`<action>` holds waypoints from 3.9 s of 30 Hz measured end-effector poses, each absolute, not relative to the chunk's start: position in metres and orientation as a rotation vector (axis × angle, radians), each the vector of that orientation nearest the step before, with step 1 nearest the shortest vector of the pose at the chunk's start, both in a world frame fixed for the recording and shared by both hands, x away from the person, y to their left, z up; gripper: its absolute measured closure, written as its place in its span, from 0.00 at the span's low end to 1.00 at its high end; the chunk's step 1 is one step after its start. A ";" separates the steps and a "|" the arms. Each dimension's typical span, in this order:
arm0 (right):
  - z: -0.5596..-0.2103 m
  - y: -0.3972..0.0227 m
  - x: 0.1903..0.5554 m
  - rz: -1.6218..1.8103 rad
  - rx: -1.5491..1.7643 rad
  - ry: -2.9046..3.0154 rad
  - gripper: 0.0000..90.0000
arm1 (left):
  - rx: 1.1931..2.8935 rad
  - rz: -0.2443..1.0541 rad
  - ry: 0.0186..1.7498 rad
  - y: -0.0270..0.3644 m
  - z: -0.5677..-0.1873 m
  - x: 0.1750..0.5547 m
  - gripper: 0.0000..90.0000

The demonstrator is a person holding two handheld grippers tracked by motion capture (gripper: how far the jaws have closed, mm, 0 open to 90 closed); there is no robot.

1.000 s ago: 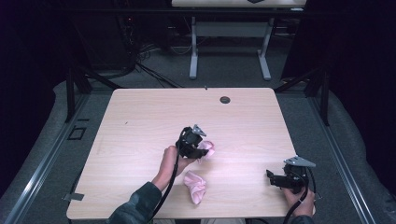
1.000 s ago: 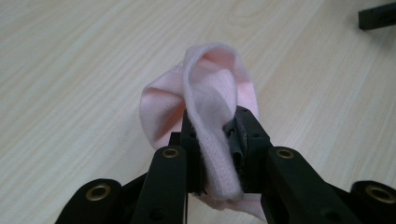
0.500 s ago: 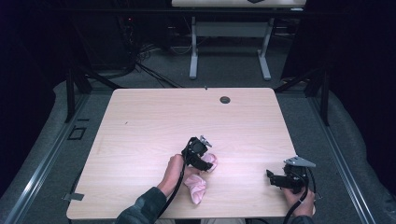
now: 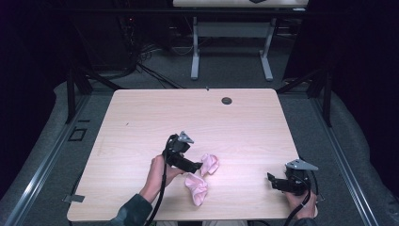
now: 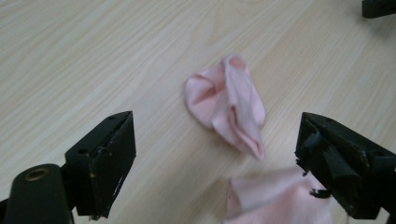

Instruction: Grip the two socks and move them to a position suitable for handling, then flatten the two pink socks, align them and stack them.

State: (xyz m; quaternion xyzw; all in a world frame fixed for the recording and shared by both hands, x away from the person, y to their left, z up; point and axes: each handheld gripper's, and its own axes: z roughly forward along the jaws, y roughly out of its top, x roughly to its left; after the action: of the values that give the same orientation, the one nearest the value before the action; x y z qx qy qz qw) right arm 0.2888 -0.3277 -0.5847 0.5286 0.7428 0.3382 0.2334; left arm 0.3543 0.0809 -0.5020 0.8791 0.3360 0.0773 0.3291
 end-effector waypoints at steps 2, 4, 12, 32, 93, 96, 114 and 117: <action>-0.583 -0.323 0.285 0.954 1.455 2.047 0.12 | 2.304 0.232 0.892 0.091 -0.501 0.346 0.13; -0.582 -0.311 0.275 0.967 1.445 2.068 0.12 | 2.293 0.252 0.908 0.100 -0.501 0.337 0.13; -0.564 -0.254 0.246 1.102 1.375 2.196 0.11 | 2.334 0.263 0.862 0.119 -0.512 0.308 0.17; -0.555 -0.152 0.228 1.194 1.162 2.468 0.28 | 2.465 0.218 0.627 0.093 -0.541 0.289 0.54; -0.554 -0.155 0.265 0.991 1.179 2.502 0.65 | 2.277 0.153 0.950 0.152 -0.526 0.278 0.48; -0.559 -0.150 0.268 0.968 1.178 2.515 0.66 | 2.270 0.117 1.021 0.145 -0.530 0.280 0.47; -0.567 -0.142 0.269 0.930 1.186 2.554 0.94 | 2.351 0.153 1.043 0.129 -0.562 0.282 1.00; -0.561 -0.145 0.266 0.944 1.185 2.540 0.94 | 2.325 0.168 1.033 0.132 -0.561 0.280 1.00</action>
State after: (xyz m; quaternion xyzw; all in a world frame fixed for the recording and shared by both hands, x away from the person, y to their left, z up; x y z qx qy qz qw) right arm 0.2662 -0.1450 -0.5615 0.3990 0.8551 0.3179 0.0920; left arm 0.2798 0.1320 -0.5608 0.8722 0.3876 0.0630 0.2918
